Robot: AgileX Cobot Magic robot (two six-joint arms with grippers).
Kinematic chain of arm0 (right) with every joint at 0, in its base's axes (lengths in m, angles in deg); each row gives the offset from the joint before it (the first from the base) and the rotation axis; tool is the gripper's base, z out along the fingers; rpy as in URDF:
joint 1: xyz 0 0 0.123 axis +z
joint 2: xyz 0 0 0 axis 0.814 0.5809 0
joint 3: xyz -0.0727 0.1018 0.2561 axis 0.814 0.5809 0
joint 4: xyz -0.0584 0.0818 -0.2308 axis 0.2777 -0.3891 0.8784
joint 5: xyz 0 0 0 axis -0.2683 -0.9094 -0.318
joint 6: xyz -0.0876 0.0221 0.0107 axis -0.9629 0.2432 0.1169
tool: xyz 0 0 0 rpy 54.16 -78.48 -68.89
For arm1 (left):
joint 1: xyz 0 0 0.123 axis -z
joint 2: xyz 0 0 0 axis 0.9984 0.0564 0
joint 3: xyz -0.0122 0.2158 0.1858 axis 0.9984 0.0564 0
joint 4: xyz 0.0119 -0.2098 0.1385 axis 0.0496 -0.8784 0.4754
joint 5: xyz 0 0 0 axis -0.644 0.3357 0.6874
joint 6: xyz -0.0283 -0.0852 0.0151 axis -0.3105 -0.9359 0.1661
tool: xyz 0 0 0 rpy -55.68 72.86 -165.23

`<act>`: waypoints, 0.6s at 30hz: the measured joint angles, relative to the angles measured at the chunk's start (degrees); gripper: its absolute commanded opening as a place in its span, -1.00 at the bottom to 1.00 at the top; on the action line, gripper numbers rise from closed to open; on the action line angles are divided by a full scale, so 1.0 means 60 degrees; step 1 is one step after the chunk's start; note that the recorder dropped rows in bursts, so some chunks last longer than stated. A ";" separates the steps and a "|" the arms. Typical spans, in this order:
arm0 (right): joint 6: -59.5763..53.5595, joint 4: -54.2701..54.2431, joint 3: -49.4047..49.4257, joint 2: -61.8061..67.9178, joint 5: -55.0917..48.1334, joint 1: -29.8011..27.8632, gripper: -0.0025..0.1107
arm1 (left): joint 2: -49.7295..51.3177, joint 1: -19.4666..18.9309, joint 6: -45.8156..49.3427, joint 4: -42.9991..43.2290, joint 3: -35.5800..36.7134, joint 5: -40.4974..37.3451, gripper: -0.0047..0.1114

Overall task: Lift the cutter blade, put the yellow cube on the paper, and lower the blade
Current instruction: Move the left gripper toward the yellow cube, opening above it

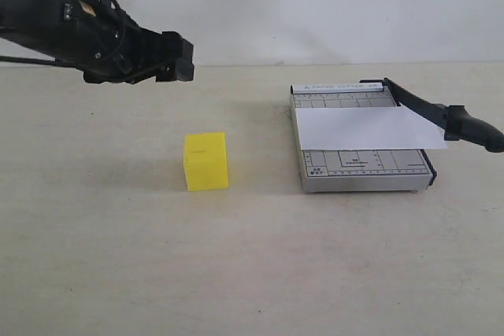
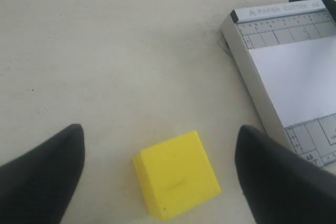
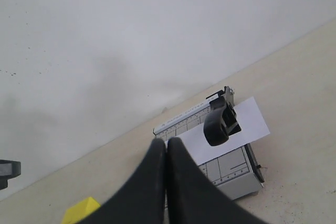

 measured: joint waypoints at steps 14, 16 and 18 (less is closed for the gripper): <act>0.0015 0.0000 0.0000 0.0000 0.0000 0.0000 -0.96 | 0.1853 0.0001 -0.2737 0.1924 -0.2286 -0.1876 0.38; 0.0015 0.0000 0.0000 0.0000 0.0000 0.0000 -0.96 | 0.2173 0.0170 -0.2756 0.1924 -0.2541 -0.1925 0.38; 0.0015 0.0000 0.0000 0.0000 0.0000 0.0000 -0.96 | 0.2473 0.0338 -0.2864 0.1924 -0.2802 -0.1944 0.38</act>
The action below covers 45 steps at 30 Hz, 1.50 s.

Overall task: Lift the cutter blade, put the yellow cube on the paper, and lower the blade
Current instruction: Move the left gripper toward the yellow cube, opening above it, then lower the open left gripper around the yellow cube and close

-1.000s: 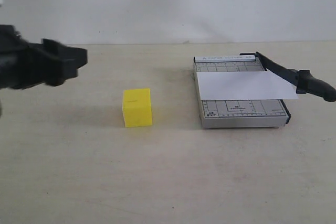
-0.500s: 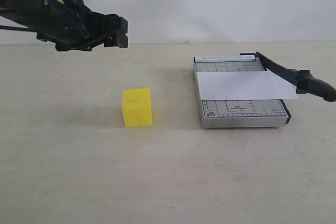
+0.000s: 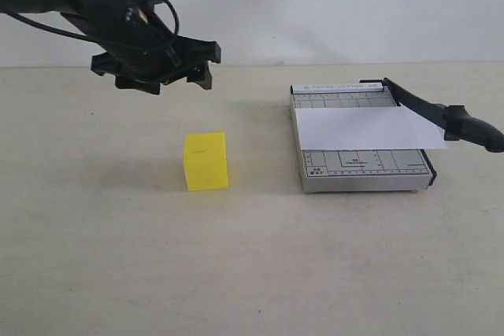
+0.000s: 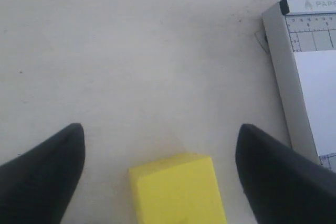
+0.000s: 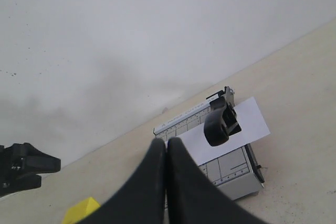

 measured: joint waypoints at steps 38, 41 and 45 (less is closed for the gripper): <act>0.0063 0.0000 0.0000 0.0000 -0.0034 0.0000 -0.96 | 0.1383 0.0450 -0.1624 -0.0401 -0.1624 -0.2779 0.80; 0.0063 0.0000 0.0000 0.0000 -0.0034 0.0000 -0.96 | 0.1383 0.0450 -0.1479 -0.0401 -0.1624 -0.2886 0.81; 0.0063 0.0000 0.0000 0.0000 -0.0034 0.0000 -0.96 | 0.1404 0.0450 -0.1461 -0.0401 -0.1631 -0.2918 0.81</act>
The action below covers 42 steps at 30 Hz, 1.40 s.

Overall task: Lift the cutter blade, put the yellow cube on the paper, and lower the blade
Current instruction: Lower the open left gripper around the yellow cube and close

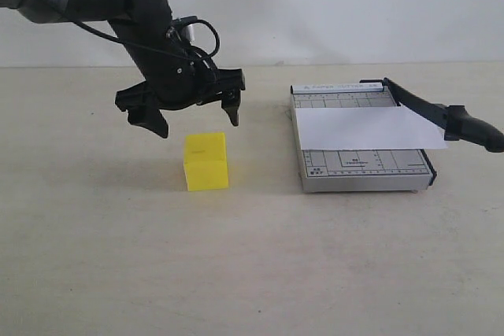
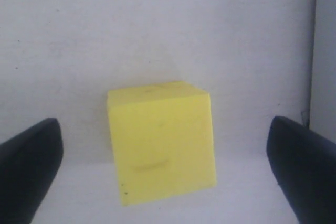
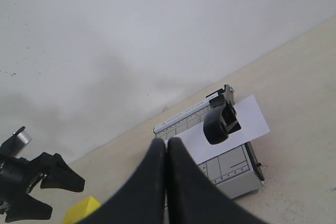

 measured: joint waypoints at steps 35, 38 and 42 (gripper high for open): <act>0.0000 -0.0017 0.0000 0.0000 0.0042 0.0000 -0.96 | 0.0736 0.0000 -0.0660 0.0000 -0.0015 0.0403 0.76; 0.0000 -0.0017 0.0000 0.0000 0.0042 0.0000 -0.96 | 0.0795 0.0000 -0.0660 0.0000 -0.0015 0.0472 0.76; 0.0000 -0.0017 0.0000 0.0000 0.0042 0.0000 -0.96 | 0.1033 0.0000 -0.0660 -0.0195 -0.0015 0.0494 0.76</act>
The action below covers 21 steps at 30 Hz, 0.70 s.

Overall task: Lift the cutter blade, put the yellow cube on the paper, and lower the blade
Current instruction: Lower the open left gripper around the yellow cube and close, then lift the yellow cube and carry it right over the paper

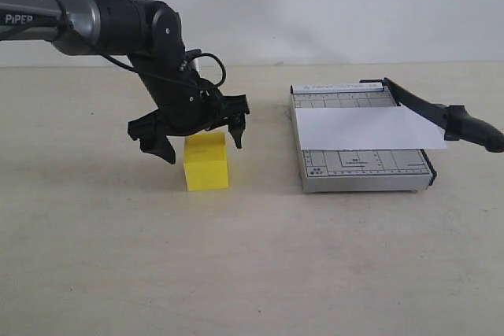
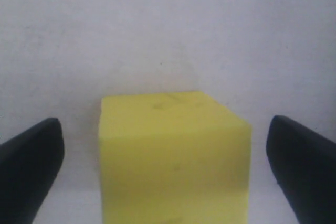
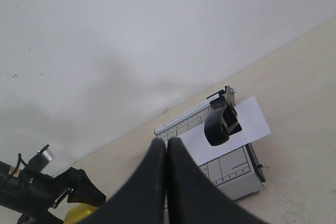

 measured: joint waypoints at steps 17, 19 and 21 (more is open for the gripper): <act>0.0000 0.0000 0.0000 0.0000 0.0000 0.0000 -0.96 | 0.0110 0.0000 0.0000 0.0132 -0.0019 -0.0370 -0.52; 0.0000 0.0000 0.0000 0.0000 0.0012 0.0000 -0.96 | 0.0093 0.0000 0.0000 0.0152 -0.0019 -0.0536 -0.84; 0.0000 0.0000 0.0000 0.0000 0.0012 0.0000 -0.96 | 0.0052 0.0000 0.0274 0.0170 -0.0058 -0.0755 -0.84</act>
